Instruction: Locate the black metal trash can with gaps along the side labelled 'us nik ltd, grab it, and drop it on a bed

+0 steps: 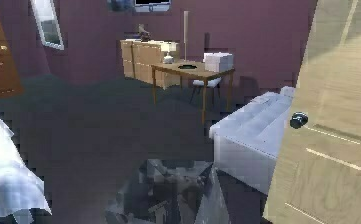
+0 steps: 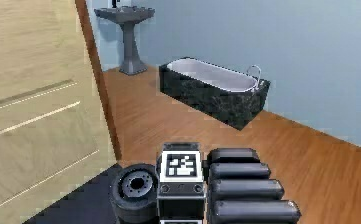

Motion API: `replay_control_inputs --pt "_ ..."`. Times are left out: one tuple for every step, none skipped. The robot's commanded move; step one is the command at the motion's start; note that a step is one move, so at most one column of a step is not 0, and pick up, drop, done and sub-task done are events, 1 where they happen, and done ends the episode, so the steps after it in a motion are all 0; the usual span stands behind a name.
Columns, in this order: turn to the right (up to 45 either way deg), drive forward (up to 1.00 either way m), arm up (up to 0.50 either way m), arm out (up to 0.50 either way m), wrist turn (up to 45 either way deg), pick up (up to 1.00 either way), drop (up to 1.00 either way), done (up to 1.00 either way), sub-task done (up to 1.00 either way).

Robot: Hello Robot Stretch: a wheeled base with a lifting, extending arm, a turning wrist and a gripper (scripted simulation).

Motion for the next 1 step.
replay_control_inputs --pt "42.0 0.00 0.00 0.00 0.0 0.00 0.00 0.00 0.00"
